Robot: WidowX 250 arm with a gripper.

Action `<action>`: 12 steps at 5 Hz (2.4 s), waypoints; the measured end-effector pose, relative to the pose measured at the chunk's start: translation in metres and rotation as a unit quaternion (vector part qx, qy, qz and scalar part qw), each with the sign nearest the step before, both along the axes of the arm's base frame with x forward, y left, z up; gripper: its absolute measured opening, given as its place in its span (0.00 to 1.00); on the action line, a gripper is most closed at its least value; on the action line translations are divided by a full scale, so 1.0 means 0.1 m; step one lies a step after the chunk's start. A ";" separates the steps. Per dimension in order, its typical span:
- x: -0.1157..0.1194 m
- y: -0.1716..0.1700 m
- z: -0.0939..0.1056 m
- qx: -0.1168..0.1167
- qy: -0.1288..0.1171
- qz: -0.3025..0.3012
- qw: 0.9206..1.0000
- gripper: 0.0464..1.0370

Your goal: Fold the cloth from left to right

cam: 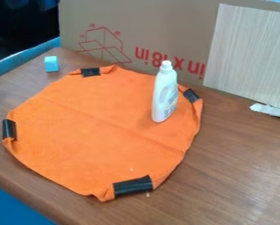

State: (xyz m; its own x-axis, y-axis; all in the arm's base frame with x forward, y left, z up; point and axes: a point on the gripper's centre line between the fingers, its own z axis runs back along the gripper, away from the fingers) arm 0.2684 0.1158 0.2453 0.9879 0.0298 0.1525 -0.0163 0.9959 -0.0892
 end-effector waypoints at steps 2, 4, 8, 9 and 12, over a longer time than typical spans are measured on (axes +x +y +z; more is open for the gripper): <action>-0.07 0.22 -0.42 -0.027 0.001 0.066 0.997 0.96; -0.32 0.49 -0.93 -0.029 -0.024 0.149 0.988 0.96; -0.60 0.64 -1.52 0.004 -0.075 0.351 0.933 0.96; -0.62 0.75 -1.54 0.031 -0.089 0.405 0.909 0.96; -0.59 0.81 -1.67 0.046 -0.082 0.413 0.906 0.96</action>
